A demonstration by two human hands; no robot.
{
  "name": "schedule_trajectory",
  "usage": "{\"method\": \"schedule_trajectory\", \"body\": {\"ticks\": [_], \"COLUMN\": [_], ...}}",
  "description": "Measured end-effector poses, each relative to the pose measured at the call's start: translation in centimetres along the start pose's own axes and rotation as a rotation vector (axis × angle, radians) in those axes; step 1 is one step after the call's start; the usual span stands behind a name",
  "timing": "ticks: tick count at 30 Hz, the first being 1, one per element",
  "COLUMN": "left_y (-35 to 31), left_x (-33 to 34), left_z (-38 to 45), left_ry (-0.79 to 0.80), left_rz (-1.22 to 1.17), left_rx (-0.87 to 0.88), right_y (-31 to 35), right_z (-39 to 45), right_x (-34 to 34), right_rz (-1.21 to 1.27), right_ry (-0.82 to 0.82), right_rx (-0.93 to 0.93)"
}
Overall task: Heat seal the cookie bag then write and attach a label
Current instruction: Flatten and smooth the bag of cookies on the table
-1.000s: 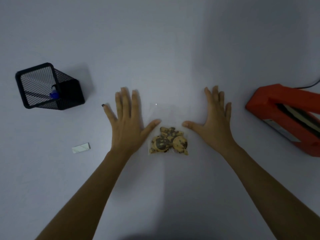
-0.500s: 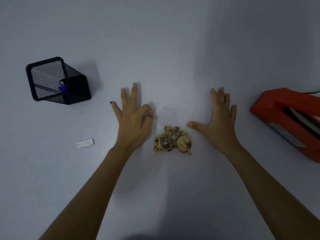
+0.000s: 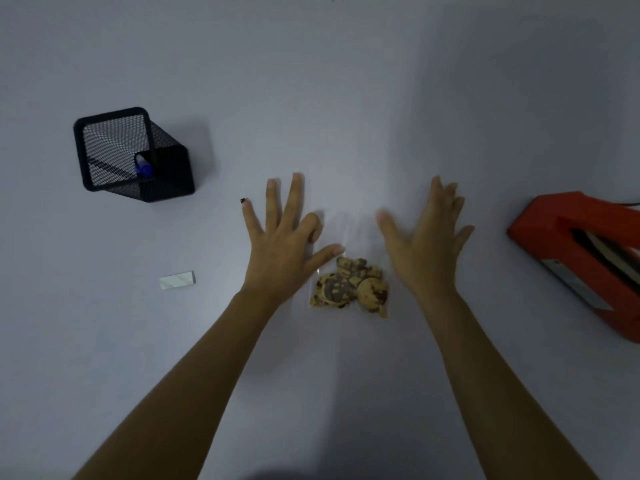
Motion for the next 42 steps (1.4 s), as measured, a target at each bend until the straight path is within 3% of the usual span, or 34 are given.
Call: {"method": "schedule_trajectory", "body": {"ticks": [5,12,18,23,27,35,39,42], "left_y": [0.1,0.1,0.2,0.0,0.2,0.3,0.1,-1.2], "left_x": [0.1,0.4,0.5,0.9,0.8,0.8,-0.2,-1.5], "left_z": [0.0,0.0,-0.5,-0.7,-0.6,-0.4,-0.7,-1.9], "left_ry": [-0.01,-0.03,-0.051,-0.06,-0.059,0.037,0.027,-0.09], "left_rz": [-0.009,0.009,0.059,0.199,0.194,0.134,-0.047,-0.245], "left_rx": [-0.002,0.0,0.063,0.185,0.181,0.152,-0.002,-0.205], "right_y": [1.4,-0.8,-0.9,0.3,0.9,-2.0,-1.8,-1.7], "right_z": [-0.1,0.6,1.0,0.7,-0.7,-0.9,-0.8,-0.9], "right_x": [2.3,1.0,1.2,1.0,1.6,-0.6,-0.5,-0.4], "right_rz": [-0.214,-0.182,-0.235,-0.071,-0.219,-0.158,-0.124,-0.117], "right_ry": [-0.06,-0.087,-0.157,-0.082,0.101,0.098,0.102,0.105], "right_rx": [-0.084,-0.171,-0.133,-0.178,-0.314,-0.162,-0.136,-0.131]}}
Point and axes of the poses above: each hand's wrist, its own z-axis towards the middle knuckle, its own x-axis out of the palm, y = z × x, the point moved 4 cm from there along z, towards the middle knuckle, and after that the axes turned 6 degrees about z, right-handed, at the moved point
